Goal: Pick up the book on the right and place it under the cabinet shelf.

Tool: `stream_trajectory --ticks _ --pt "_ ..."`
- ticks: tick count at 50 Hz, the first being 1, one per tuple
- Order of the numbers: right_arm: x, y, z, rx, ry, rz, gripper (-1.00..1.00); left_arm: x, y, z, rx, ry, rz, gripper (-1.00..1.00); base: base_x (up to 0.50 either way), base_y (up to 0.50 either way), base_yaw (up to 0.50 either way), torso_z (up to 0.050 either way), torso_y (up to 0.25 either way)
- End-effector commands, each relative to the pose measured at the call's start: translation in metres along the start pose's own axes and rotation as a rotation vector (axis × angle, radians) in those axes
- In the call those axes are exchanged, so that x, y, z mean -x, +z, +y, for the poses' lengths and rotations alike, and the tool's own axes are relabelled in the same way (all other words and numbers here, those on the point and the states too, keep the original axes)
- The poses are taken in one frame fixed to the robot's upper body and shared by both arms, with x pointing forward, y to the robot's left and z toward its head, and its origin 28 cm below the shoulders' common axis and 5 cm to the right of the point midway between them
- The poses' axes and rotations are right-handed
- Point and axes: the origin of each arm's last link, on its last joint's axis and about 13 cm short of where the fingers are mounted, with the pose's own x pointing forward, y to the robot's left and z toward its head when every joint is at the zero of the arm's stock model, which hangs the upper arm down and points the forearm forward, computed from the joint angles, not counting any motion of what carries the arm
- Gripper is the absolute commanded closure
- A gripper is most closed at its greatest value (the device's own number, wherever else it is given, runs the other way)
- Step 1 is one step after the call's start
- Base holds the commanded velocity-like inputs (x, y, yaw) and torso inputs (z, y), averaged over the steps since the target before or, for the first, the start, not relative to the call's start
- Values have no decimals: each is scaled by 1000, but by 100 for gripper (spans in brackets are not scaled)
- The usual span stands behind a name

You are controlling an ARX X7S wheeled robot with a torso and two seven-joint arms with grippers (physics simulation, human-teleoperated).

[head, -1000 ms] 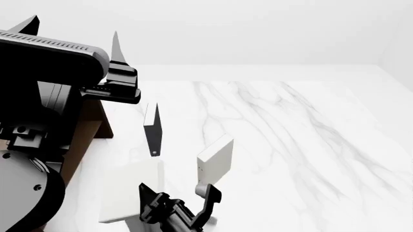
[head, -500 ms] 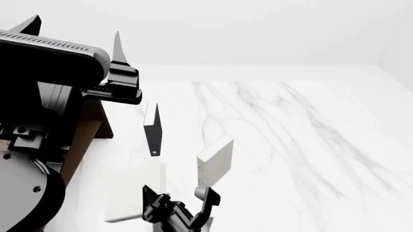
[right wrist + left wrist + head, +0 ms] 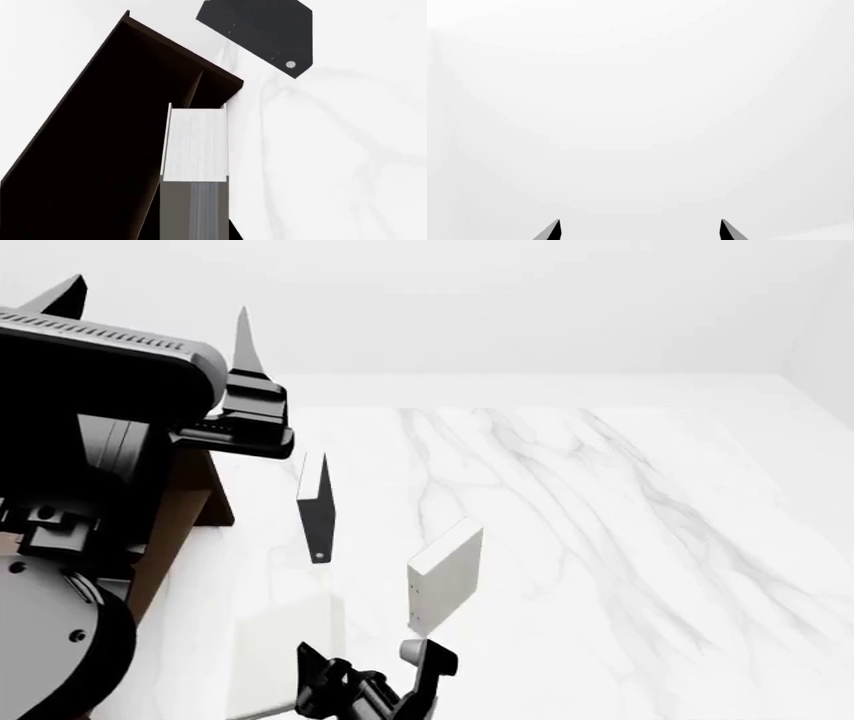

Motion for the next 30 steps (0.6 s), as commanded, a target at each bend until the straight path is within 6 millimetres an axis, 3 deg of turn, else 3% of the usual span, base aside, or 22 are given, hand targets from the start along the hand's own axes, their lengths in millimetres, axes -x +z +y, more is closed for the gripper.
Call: stream_trajectory --ticks 1,13,14,30 --pt "-1 -1 3 50 45 13 100 0 -1 -1 1 -3 1 -100 0 0 0 0 0" --pt "0 -3 0 58 17 18 100 1 2 -1 0 -2 -2 -100 0 0 0 1 1" --pt "0 -2 0 58 16 17 -100 1 2 -1 0 -2 -3 -100 0 0 0 0 0" --pt "0 -3 5 205 10 14 -100 3 6 0 4 -4 -13 -100 0 0 0 0 1"
